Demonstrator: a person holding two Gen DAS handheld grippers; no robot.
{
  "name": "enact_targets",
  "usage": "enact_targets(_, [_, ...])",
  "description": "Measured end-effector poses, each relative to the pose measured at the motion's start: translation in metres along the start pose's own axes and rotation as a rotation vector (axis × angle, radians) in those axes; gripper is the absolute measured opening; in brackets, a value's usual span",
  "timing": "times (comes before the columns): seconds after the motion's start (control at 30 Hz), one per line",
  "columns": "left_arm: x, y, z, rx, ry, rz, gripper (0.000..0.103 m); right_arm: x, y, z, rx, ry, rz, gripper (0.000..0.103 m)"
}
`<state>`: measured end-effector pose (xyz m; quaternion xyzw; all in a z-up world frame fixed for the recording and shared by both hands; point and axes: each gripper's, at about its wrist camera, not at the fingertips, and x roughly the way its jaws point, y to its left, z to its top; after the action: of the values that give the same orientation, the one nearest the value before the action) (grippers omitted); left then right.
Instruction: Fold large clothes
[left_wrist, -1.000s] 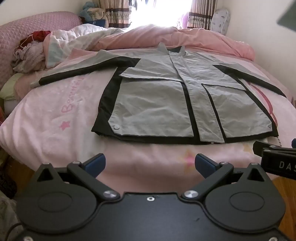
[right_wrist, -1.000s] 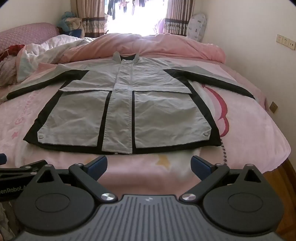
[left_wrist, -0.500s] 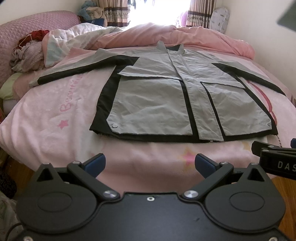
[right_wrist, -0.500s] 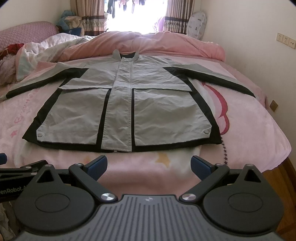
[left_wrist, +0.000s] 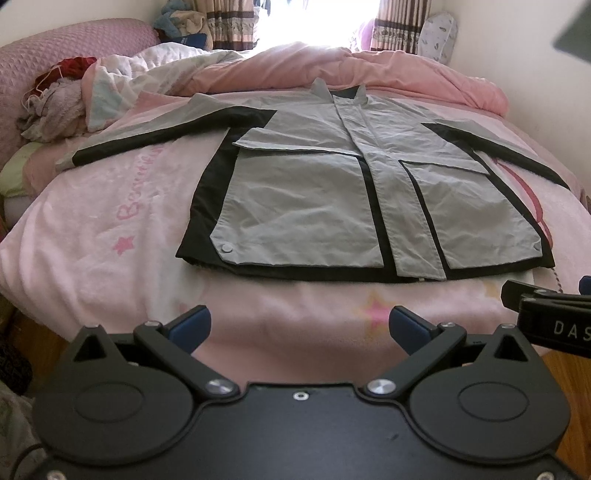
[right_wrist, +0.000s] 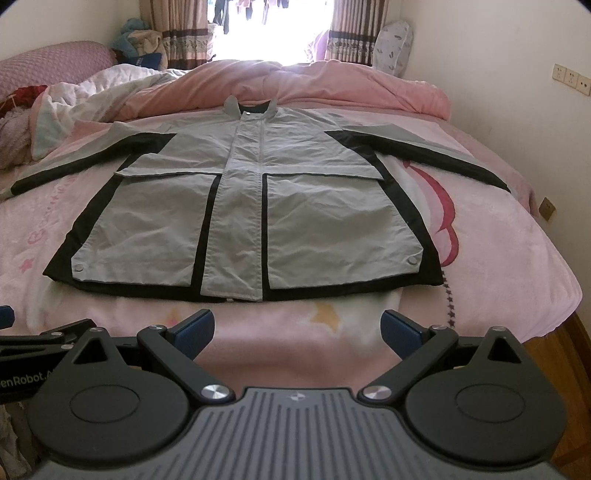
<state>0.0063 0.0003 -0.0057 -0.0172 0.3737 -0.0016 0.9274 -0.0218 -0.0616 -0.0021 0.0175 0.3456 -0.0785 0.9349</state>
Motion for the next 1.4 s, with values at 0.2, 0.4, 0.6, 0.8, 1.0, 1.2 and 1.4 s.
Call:
enact_targets(0.2, [0.002,-0.001,0.001,0.006,0.000,-0.005,0.103,0.003,-0.002,0.001,0.009,0.006,-0.007,0.103])
enact_targets(0.4, [0.005,-0.001,0.003,0.010,0.008,-0.006,0.103,0.005,-0.003,0.002,0.012,0.010,-0.006,0.103])
enact_targets(0.6, [0.009,0.000,0.005,0.005,0.022,-0.006,0.103,0.009,-0.003,0.005,0.009,0.023,-0.005,0.103])
enact_targets(0.8, [0.012,-0.001,0.008,0.008,0.029,-0.007,0.103,0.013,-0.001,0.008,0.008,0.033,-0.005,0.103])
enact_targets(1.0, [0.014,-0.001,0.010,0.007,0.033,-0.005,0.103,0.014,-0.001,0.009,0.007,0.035,-0.004,0.103])
enact_targets(1.2, [0.016,0.000,0.011,0.006,0.036,-0.008,0.103,0.015,-0.001,0.009,0.008,0.034,-0.005,0.103])
enact_targets(1.4, [0.021,0.001,0.015,0.002,0.044,-0.017,0.103,0.020,0.001,0.012,-0.002,0.046,-0.003,0.103])
